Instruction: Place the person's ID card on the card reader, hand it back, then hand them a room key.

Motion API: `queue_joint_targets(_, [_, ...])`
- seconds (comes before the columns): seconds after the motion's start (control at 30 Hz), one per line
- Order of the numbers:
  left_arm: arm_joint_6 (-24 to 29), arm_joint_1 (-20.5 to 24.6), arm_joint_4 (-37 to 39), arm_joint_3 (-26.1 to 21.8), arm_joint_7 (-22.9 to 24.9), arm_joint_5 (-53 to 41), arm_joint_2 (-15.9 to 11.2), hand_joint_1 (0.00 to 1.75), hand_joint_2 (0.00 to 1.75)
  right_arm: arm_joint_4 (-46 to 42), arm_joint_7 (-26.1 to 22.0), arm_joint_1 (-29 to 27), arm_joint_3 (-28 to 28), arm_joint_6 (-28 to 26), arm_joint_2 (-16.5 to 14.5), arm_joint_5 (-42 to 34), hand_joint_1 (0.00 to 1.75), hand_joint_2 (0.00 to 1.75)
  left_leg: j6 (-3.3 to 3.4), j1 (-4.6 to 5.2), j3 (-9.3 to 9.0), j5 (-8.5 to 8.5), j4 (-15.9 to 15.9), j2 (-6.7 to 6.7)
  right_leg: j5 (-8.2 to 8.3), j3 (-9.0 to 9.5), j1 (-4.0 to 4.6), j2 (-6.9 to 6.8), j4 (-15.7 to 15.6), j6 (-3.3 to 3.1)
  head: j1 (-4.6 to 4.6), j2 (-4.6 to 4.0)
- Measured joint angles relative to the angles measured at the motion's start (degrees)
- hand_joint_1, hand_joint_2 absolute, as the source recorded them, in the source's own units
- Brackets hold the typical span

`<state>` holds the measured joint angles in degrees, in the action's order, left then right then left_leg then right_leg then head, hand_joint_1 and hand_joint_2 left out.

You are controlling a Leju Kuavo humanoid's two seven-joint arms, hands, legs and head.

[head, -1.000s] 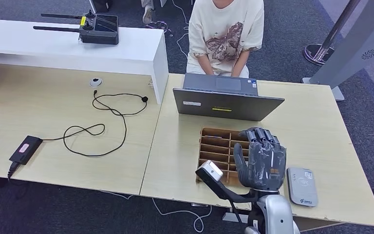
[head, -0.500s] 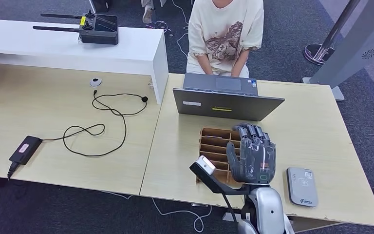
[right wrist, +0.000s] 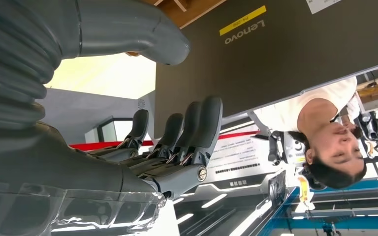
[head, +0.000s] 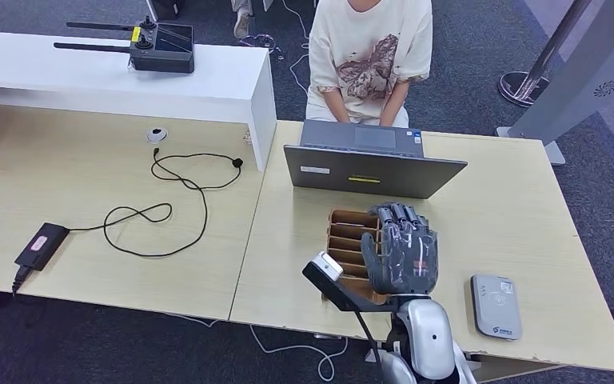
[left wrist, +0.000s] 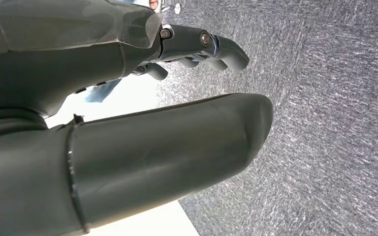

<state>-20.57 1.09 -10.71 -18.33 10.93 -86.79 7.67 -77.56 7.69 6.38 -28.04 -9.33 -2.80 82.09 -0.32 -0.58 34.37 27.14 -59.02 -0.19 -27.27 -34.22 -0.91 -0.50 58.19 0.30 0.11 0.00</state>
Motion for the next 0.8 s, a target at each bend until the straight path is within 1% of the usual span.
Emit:
queue_joint_targets(0.17, [0.00,0.00,0.00,-0.01,-0.17,0.02,0.00,0.00,0.00,1.46,-0.06,0.86,-0.03,0.17,-0.37,-0.25,0.84,1.75,0.00,0.00,0.00,0.00,0.00,0.00,0.00,0.00,0.00,0.00,0.00,0.00,0.00,0.00])
queue_joint_targets(0.3, [-0.04,0.00,0.00,-0.01,-0.22,0.00,-0.02,0.00,0.00,2.74,-0.30,1.57,-0.02,0.25,-0.58,-0.84,1.13,1.75,0.00,0.00,0.00,0.00,0.00,0.00,0.00,0.00,0.00,0.00,0.00,0.00,0.00,0.00])
queue_joint_targets(0.53, [-0.20,0.02,0.00,-0.01,-0.31,0.01,-0.07,0.00,0.00,5.55,-0.65,2.89,0.01,0.15,-0.76,-1.72,1.03,1.75,0.00,0.00,0.00,0.00,0.00,0.00,0.00,0.00,0.00,0.00,0.00,0.00,0.00,-0.01])
queue_joint_targets(0.57, [-0.20,0.02,0.00,-0.01,-0.31,0.00,-0.08,0.00,0.00,5.97,-0.65,3.07,0.01,0.14,-0.77,-1.78,1.00,1.75,0.00,0.00,0.00,0.00,0.00,0.00,0.00,0.00,0.00,0.00,0.00,0.00,0.00,-0.01])
queue_joint_targets(0.67, [-0.24,0.02,0.00,-0.01,-0.31,0.00,-0.10,0.00,0.00,7.16,-0.65,3.65,0.04,0.15,-0.79,-1.98,0.77,1.75,0.00,0.00,0.00,0.00,0.00,0.00,0.00,0.00,0.00,0.00,0.00,0.00,0.00,0.01])
queue_joint_targets(0.7, [-0.26,0.02,0.00,-0.01,-0.31,0.00,-0.11,0.00,0.00,7.50,-0.65,3.82,0.06,0.15,-0.81,-2.04,0.67,1.75,0.00,0.00,0.00,0.00,0.00,0.00,0.00,0.00,0.00,0.00,0.00,0.00,0.00,0.01])
queue_joint_targets(0.8, [-0.28,0.02,0.00,-0.01,-0.31,0.00,-0.14,0.00,0.00,8.38,-0.64,4.33,0.11,0.16,-0.85,-2.19,0.47,1.75,0.00,0.00,0.00,0.00,0.00,0.00,0.00,0.00,0.00,0.00,0.00,0.00,0.00,0.00])
